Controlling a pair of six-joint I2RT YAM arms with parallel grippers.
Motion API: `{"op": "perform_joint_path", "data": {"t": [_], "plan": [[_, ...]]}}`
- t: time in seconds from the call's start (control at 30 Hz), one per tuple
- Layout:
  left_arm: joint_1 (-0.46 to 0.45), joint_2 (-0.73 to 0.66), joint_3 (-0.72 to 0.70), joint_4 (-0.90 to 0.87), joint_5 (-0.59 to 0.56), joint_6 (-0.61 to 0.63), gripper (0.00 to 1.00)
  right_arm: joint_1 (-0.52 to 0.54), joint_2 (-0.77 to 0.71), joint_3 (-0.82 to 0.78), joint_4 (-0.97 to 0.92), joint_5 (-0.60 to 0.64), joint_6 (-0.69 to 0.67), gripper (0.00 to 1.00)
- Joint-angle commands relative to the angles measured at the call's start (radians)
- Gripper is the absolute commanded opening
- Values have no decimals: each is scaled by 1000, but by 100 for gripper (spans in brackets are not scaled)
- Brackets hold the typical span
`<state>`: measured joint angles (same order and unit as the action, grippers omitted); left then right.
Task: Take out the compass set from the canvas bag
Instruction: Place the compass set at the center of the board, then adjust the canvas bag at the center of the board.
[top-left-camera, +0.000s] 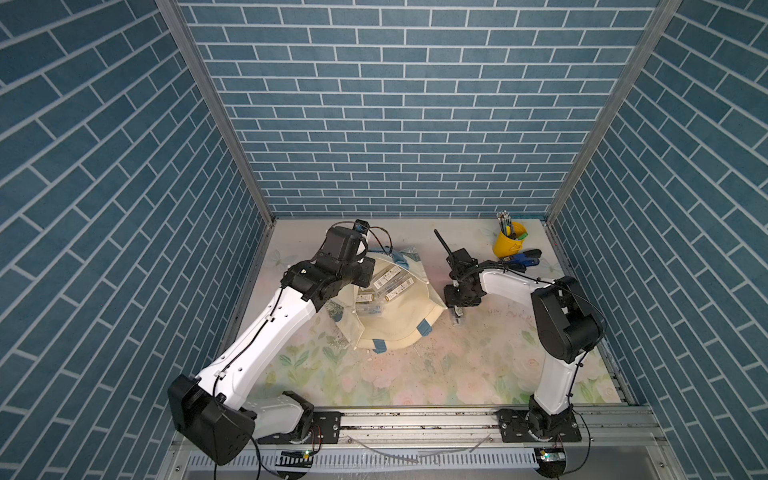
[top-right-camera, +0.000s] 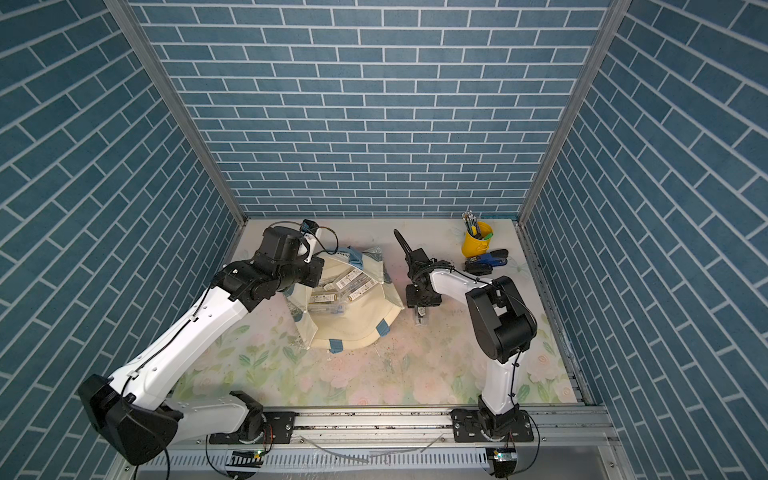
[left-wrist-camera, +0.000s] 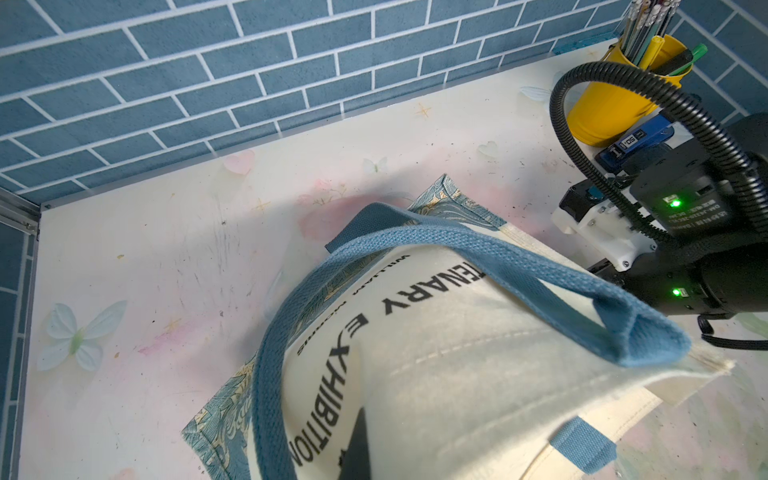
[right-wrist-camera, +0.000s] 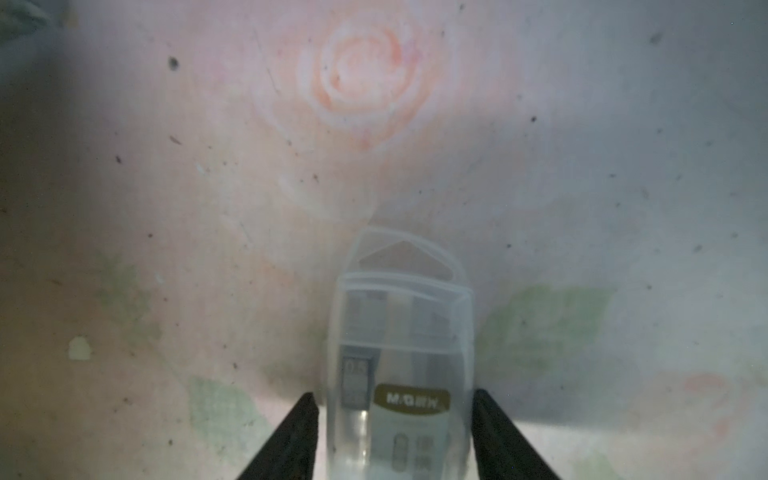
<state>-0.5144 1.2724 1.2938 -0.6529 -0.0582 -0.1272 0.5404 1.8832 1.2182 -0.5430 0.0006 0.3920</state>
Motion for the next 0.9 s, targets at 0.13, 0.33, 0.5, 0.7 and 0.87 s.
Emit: {"op": "perform_joint_path", "data": {"t": [0.13,0.33,0.5,0.7,0.87], "plan": [[9,-17,-4,43,8,-20,0,-2,-103,41,-99,14,-52,67],[10,-17,16,17,6,-18,0,2,-364,40,-165,-50,-110,65],[9,-17,25,-3,14,-25,0,132,-503,107,-98,-160,-172,63],[9,-14,38,-35,22,-31,0,267,-447,192,-49,-66,-278,64],[10,-21,39,-53,23,-38,0,286,-317,252,-29,-37,-304,64]]}}
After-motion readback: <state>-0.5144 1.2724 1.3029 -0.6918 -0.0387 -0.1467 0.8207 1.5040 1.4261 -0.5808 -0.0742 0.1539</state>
